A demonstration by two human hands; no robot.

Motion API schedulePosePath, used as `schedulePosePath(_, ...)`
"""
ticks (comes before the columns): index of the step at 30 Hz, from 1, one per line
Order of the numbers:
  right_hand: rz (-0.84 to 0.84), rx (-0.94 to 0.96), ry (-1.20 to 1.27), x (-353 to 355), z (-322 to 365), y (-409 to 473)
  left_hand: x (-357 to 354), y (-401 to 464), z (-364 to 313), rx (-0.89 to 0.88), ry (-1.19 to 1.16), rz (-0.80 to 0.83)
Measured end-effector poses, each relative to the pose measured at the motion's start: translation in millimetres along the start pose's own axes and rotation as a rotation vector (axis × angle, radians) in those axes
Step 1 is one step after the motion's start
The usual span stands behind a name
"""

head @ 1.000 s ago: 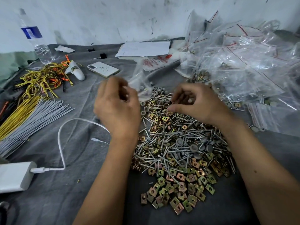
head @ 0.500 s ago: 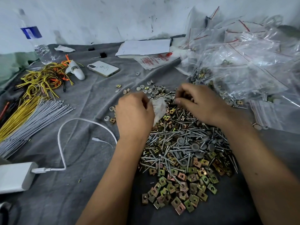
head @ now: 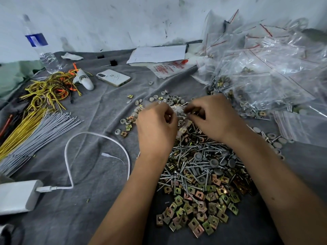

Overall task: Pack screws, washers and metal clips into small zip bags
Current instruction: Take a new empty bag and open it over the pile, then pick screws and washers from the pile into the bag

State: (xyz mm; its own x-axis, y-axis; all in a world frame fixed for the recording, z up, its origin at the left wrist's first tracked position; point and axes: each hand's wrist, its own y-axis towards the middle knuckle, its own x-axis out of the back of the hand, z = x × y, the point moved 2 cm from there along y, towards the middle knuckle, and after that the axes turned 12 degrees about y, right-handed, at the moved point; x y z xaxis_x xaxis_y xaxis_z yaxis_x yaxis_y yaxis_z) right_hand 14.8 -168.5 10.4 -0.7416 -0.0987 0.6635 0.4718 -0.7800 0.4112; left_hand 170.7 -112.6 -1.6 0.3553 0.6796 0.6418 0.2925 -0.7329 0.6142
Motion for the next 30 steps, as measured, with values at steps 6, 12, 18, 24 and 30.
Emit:
schedulePosePath(6,-0.004,0.12,0.036,-4.4,13.6,0.1,-1.0,-2.5,-2.7,0.019,-0.052,-0.052)
schedulePosePath(12,-0.013,0.168,-0.051,-8.0,13.6,-0.4,-0.2,-0.6,0.7,0.195,-0.278,-0.06)
schedulePosePath(18,-0.076,0.11,0.085,-10.2,11.4,-3.0,-2.5,0.5,3.4,0.336,-0.433,-0.021)
schedulePosePath(24,-0.198,0.053,0.235,-1.9,7.4,-2.6,-1.4,1.1,4.8,0.349,-0.388,-0.04)
schedulePosePath(30,-0.101,-0.049,0.127,15.6,-12.6,-0.7,6.9,2.0,10.4,0.25,-0.218,-0.15)
